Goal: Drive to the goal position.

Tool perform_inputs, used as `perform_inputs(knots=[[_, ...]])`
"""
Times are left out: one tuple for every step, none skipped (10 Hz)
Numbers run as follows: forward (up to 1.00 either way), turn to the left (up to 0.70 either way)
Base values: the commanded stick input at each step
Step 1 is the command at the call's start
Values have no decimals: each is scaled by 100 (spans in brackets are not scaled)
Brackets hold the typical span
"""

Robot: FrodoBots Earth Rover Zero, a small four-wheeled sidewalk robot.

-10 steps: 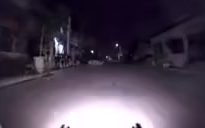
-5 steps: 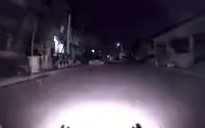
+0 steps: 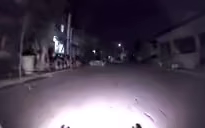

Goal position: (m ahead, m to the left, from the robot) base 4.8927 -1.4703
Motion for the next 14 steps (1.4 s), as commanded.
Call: perform_inputs(knots=[[85,-34],[85,-17],[85,0],[85,0],[85,0],[85,0],[85,0],[85,0],[85,0],[85,0],[85,-6],[85,-34],[85,-34],[85,-34]])
